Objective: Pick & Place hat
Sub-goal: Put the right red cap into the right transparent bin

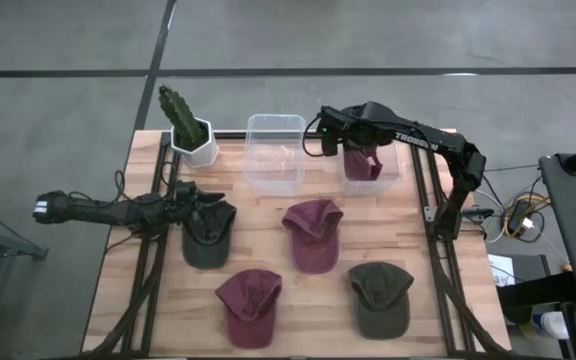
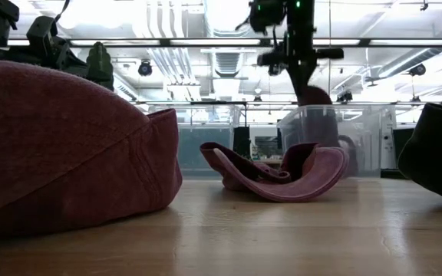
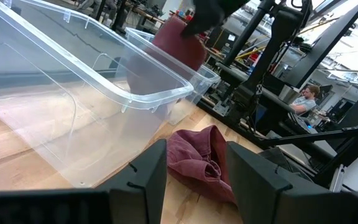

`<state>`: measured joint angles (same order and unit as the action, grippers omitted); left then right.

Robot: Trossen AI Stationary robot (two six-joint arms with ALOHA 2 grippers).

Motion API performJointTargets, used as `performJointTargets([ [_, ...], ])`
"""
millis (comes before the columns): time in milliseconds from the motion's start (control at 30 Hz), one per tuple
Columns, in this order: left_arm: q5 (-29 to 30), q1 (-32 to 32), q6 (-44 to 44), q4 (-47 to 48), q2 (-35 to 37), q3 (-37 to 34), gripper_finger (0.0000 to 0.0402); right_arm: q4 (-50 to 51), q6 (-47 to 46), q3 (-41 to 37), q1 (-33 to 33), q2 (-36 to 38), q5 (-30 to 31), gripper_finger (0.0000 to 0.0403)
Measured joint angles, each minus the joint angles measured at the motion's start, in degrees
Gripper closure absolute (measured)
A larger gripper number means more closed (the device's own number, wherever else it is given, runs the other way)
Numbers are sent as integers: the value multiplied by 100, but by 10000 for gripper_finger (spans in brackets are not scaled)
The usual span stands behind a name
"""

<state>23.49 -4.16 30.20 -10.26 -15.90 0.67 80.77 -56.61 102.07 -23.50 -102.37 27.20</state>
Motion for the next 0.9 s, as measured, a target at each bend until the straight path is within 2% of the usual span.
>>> performJointTargets([
  [300,-2,0,1,0,0,0,246,949,432,1659,352,11,315,390],
  [533,-2,-1,2,-2,0,0,246,929,1973,2448,646,37,319,390],
  [700,-2,-1,2,-2,1,0,246,931,3030,2813,867,35,56,390],
  [900,-2,-1,75,-2,1,0,246,923,3783,3036,1165,123,44,391],
])
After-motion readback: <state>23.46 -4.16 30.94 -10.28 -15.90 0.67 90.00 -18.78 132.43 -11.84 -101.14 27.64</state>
